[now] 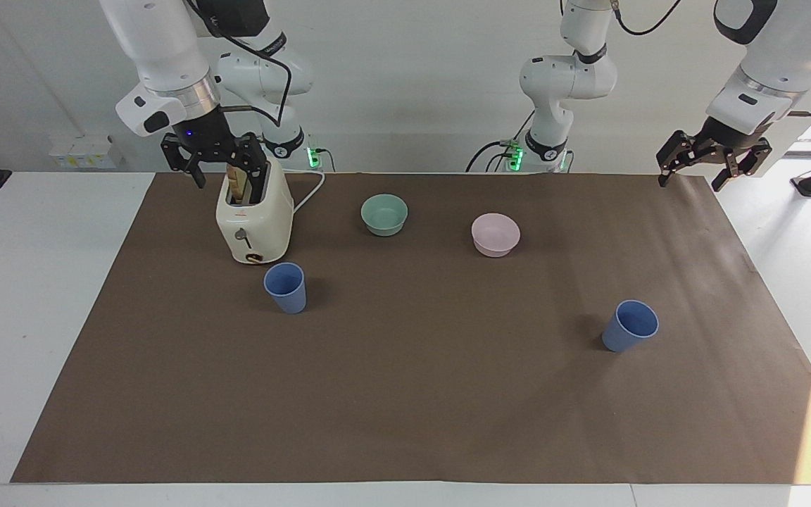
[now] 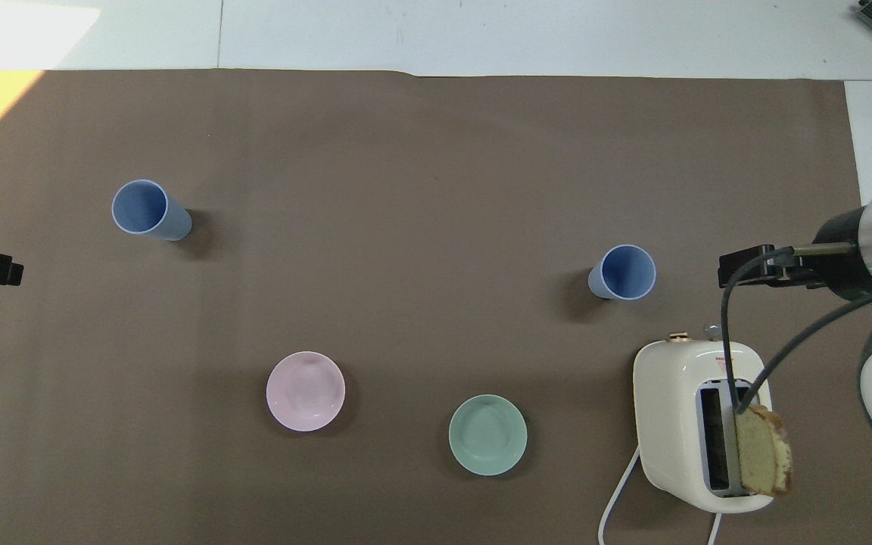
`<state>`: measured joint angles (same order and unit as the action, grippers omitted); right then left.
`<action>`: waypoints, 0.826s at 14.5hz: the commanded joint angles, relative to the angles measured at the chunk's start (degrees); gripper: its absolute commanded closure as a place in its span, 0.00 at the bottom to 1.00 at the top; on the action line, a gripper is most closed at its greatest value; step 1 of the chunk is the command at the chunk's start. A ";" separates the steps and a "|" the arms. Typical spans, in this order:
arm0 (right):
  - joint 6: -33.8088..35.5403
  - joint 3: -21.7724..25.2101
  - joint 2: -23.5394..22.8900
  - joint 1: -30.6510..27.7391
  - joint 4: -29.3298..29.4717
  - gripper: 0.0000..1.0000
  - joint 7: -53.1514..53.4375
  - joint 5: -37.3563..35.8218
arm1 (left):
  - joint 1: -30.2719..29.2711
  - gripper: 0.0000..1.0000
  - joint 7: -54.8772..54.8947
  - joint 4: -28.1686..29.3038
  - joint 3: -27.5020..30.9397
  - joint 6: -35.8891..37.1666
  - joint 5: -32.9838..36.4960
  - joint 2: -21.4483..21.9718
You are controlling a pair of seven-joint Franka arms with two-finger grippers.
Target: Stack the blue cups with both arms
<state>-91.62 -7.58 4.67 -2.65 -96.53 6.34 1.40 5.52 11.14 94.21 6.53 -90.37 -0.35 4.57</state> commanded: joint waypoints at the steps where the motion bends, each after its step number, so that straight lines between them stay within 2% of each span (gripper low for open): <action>1: -1.10 -0.42 1.57 -0.95 -1.91 0.00 -1.51 0.10 | 0.10 0.00 0.11 0.36 -0.03 -1.20 -0.62 0.53; 9: -1.10 -0.42 1.48 -0.95 -1.91 0.00 -1.51 0.10 | 0.10 0.00 0.99 0.45 -0.03 -4.45 -0.70 0.35; 12: -1.10 -0.42 1.48 -0.95 -1.91 0.00 -1.51 0.10 | 0.01 0.00 1.77 0.54 -0.03 -8.13 -0.70 -0.70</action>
<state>-91.62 -7.58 4.67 -2.65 -96.57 6.34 1.40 5.53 11.53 94.24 6.40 -95.55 -0.35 4.46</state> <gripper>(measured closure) 0.000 0.000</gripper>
